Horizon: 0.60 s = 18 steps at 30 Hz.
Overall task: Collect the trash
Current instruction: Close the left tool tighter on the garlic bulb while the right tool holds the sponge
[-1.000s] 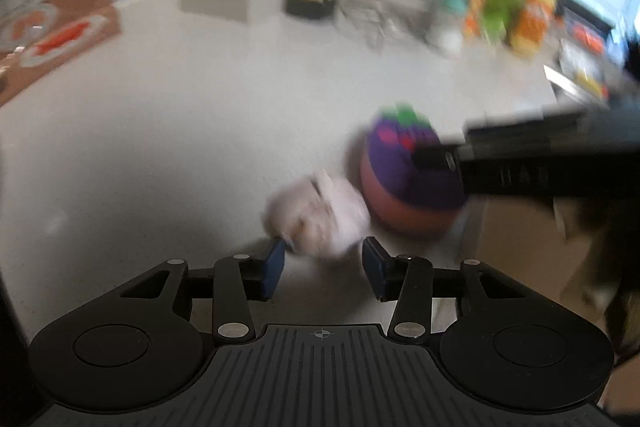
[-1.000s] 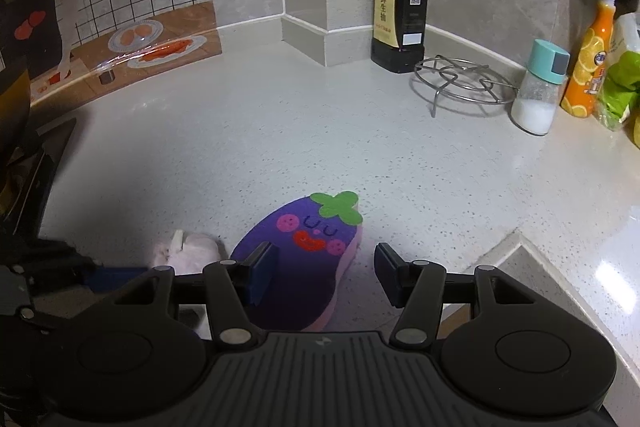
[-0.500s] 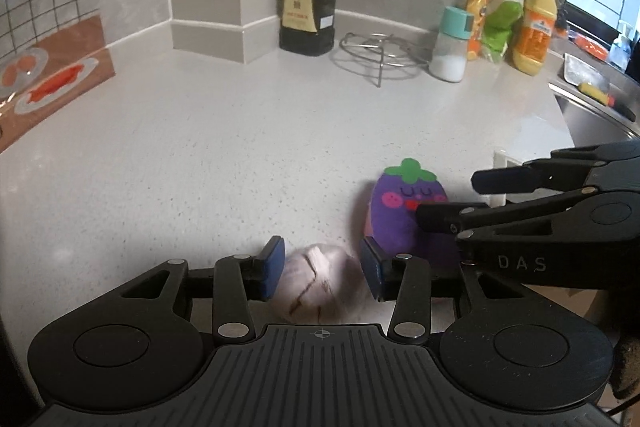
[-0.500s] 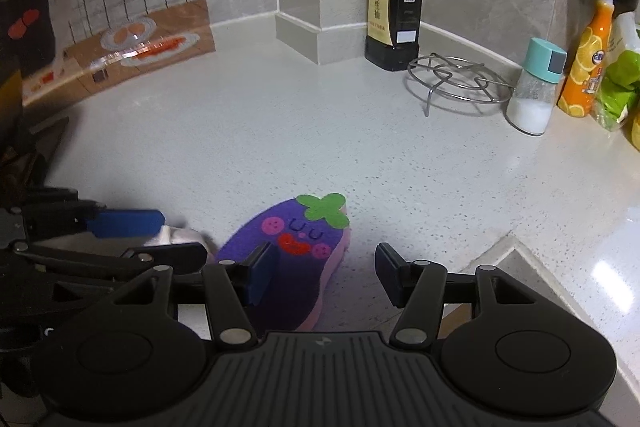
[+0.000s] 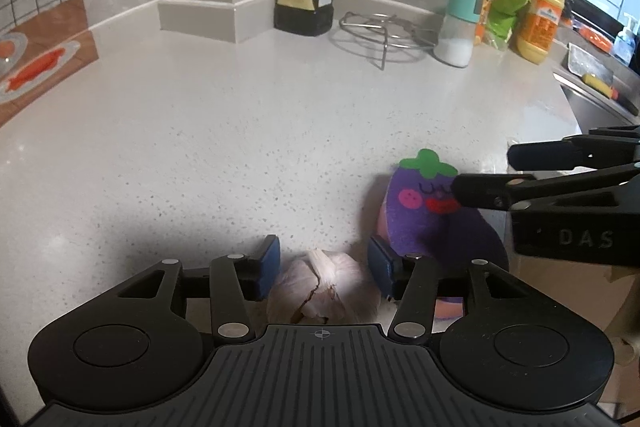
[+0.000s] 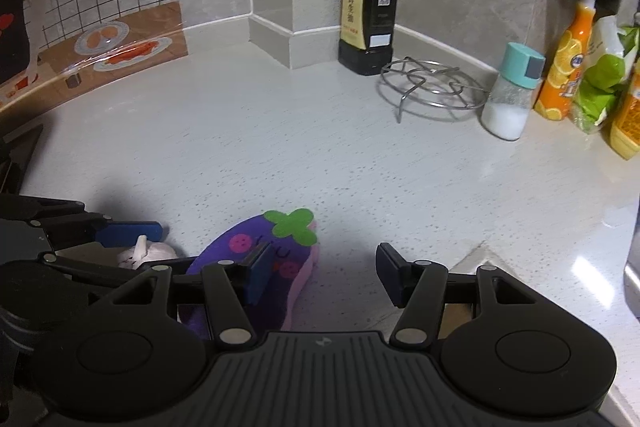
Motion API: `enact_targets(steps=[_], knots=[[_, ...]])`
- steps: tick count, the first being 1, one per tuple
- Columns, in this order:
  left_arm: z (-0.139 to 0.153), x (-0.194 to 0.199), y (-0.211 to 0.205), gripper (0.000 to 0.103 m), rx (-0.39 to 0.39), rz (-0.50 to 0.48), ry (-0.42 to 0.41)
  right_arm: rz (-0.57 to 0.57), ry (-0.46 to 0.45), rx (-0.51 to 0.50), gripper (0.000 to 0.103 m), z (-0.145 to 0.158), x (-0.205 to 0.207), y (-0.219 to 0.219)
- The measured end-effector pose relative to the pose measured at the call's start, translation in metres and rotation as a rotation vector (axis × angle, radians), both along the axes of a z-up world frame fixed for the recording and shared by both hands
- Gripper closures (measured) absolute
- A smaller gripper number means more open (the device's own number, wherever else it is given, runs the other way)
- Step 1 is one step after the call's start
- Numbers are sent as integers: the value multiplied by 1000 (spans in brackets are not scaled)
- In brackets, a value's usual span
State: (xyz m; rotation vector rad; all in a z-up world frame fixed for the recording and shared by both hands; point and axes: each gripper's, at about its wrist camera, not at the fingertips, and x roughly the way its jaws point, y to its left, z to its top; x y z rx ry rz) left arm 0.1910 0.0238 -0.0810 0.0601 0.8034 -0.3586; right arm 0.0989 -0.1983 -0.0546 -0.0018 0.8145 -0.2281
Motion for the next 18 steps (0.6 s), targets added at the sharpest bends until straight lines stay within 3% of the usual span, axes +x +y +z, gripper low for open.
enact_targets(steps=[10,18], knots=[[-2,-5,7,48,-3,-4,-6,-31,5,-4,43,0,0,-2],[2,-33,34,50,32,87,14,-4,13,0,42,-3,0,8]])
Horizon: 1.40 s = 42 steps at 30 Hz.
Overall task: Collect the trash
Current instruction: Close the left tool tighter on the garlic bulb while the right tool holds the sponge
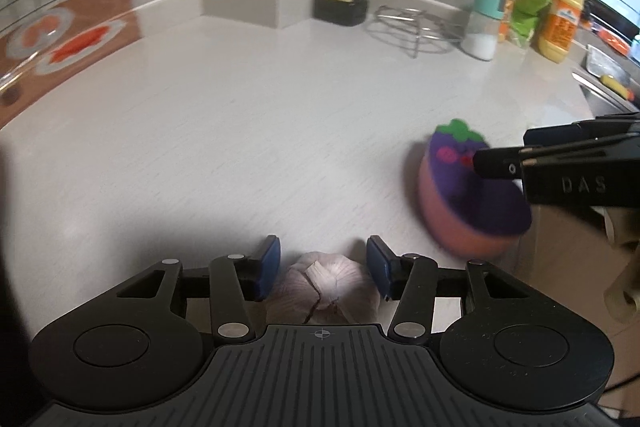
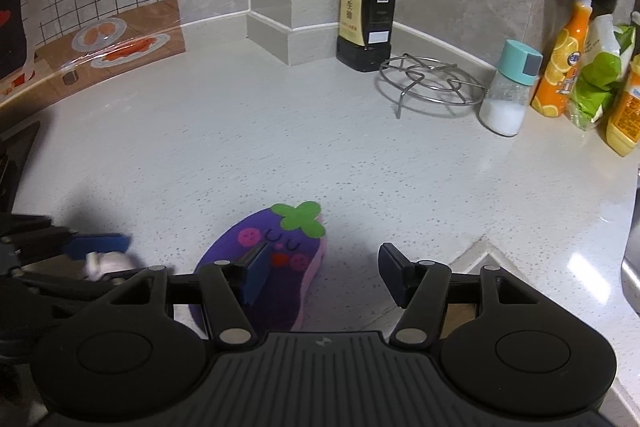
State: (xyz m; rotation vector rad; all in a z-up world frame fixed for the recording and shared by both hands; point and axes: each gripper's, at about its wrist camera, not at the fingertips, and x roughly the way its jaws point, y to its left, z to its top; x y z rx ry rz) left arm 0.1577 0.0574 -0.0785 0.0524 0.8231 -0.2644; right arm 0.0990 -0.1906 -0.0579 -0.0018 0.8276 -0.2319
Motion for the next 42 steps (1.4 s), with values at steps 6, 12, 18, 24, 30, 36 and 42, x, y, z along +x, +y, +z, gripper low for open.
enact_targets(steps=[6,12,18,24,30,36,42], knots=[[3,-23,28,55,-35,83,15,81,3,15,36,-4,-1,19],[3,-33,33,55,-64,115,11,167,9,20,33,-9,0,44],[1,-38,45,57,-153,167,17,169,-6,-30,33,-7,-6,52],[1,-37,52,60,-186,176,36,147,-24,-77,32,-7,-17,54],[1,-38,51,60,-173,176,39,148,25,-137,29,-16,-8,65],[1,-39,50,60,-166,173,37,142,55,-259,29,-20,2,80],[3,-39,50,62,-164,166,32,137,40,-204,29,-16,4,76]])
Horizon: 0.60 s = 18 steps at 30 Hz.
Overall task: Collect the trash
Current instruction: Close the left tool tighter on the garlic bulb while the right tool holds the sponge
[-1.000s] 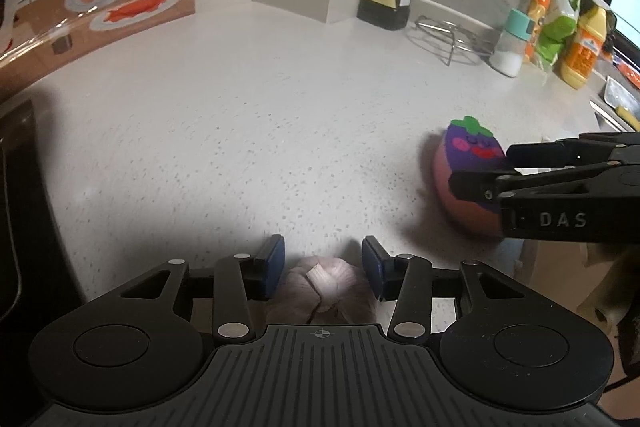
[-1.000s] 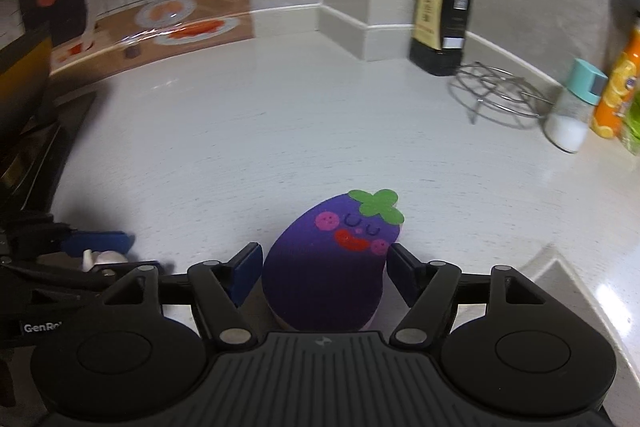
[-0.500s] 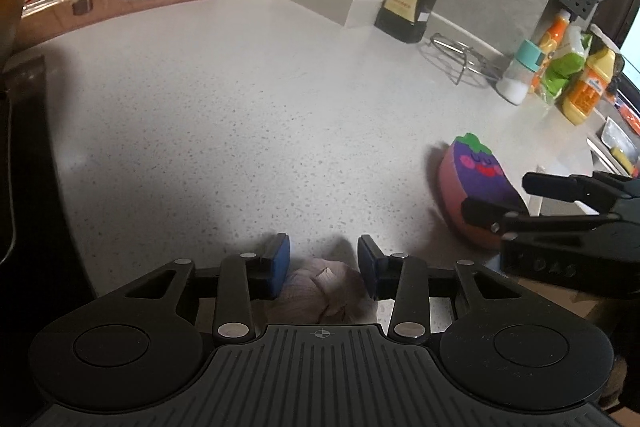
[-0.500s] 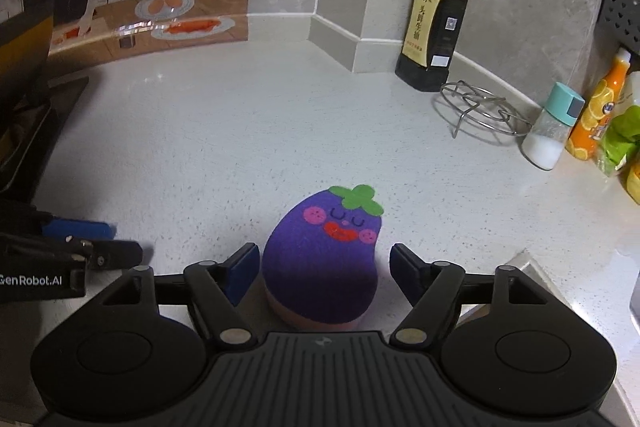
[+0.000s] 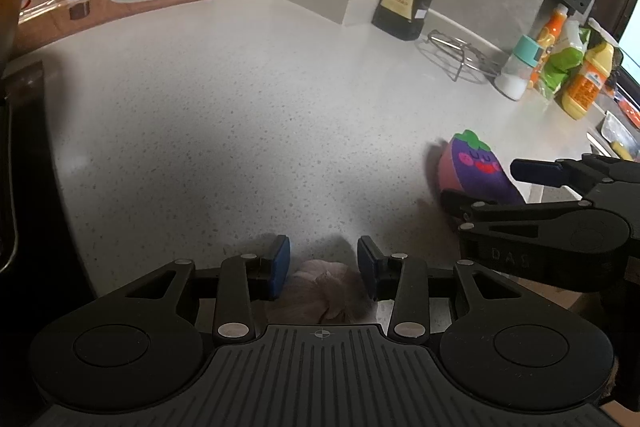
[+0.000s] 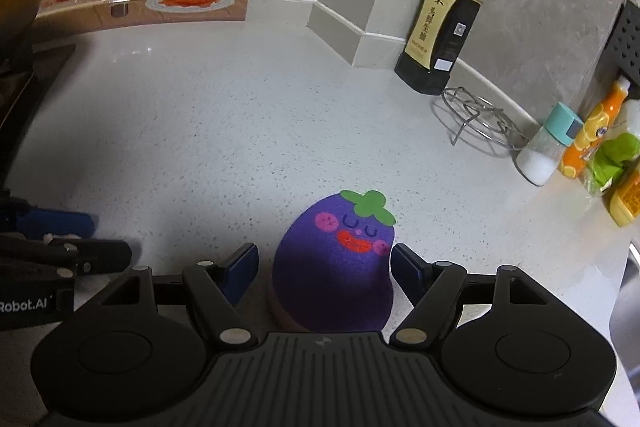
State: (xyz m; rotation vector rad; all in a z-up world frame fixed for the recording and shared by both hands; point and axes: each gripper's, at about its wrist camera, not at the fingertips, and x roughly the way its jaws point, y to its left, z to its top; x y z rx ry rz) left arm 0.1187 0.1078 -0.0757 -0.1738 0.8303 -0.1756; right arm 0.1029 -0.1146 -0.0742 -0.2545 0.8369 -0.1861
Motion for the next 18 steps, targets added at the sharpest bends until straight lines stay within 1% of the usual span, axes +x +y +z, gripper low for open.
enact_targets(steps=[1,3,6,9,11,14,16,18], knots=[[2,-1,-1,64,5,-1,-12,-2,-1,5,29,0,0,-1],[9,-5,-2,64,12,-8,-44,-7,-1,12,29,-1,1,-3],[20,-11,-4,64,15,-44,-73,-18,8,28,29,-4,3,-7],[25,-20,-9,64,55,-92,-90,-35,-2,48,29,-3,2,-13],[24,-26,-12,64,89,-113,-88,-52,-41,99,29,1,-2,-22],[20,-28,-18,63,141,-116,-102,-61,-90,222,29,5,-9,-39],[18,-25,-21,63,160,-110,-96,-53,-86,296,29,1,-10,-49],[17,-25,-24,63,184,-114,-98,-64,-61,328,29,-2,-8,-55]])
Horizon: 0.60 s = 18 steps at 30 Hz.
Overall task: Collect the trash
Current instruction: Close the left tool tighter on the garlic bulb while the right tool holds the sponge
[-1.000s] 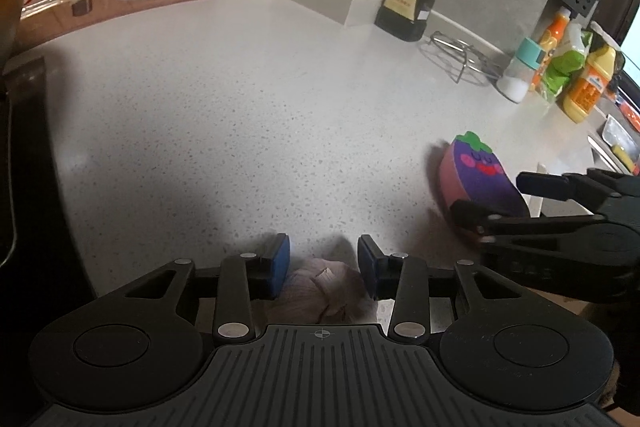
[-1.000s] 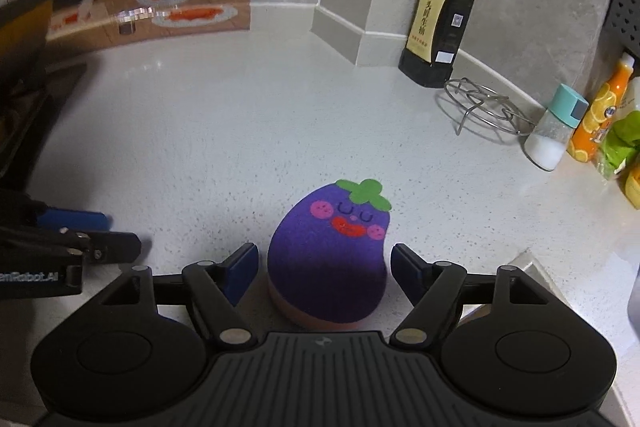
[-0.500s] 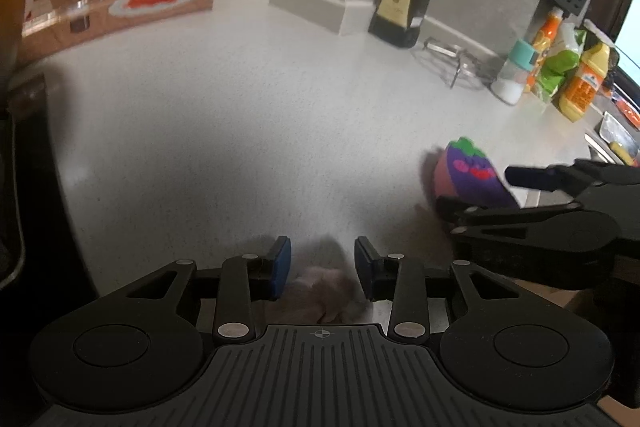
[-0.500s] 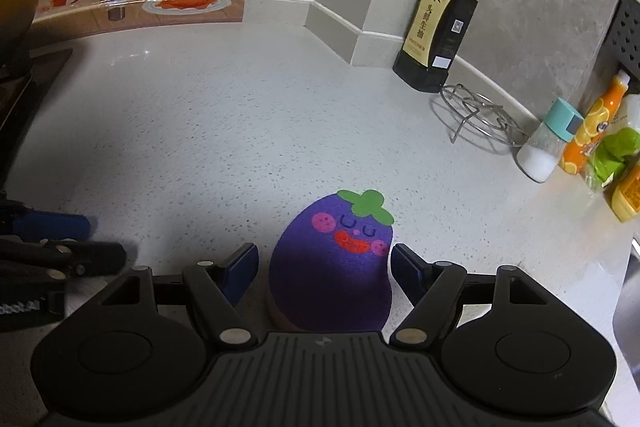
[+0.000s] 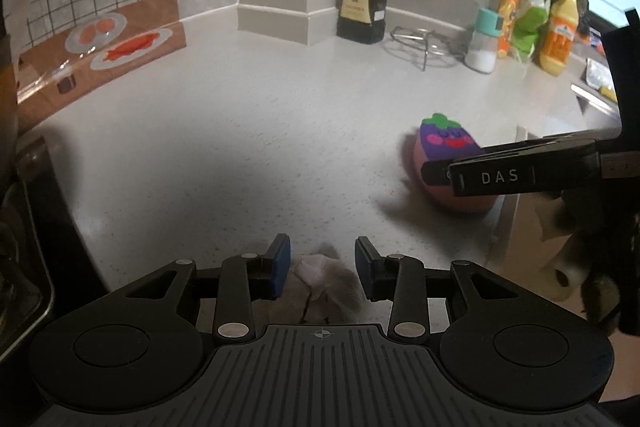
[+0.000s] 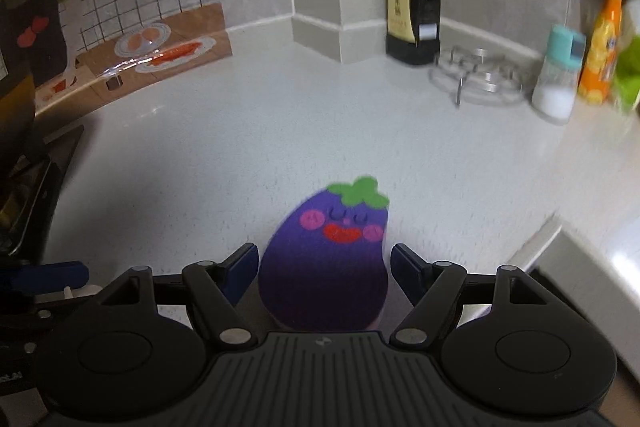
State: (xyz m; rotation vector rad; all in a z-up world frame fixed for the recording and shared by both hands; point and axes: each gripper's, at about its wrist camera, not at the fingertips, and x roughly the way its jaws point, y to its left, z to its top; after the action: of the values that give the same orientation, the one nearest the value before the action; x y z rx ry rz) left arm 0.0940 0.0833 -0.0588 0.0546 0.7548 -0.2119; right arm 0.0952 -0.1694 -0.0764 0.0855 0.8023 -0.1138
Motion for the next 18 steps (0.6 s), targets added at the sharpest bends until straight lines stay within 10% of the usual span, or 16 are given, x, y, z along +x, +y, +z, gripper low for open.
enact_targets(steps=[18], knots=[[7,-3,8,63,-39,29,-8,29,60,-93,29,-14,8,7]])
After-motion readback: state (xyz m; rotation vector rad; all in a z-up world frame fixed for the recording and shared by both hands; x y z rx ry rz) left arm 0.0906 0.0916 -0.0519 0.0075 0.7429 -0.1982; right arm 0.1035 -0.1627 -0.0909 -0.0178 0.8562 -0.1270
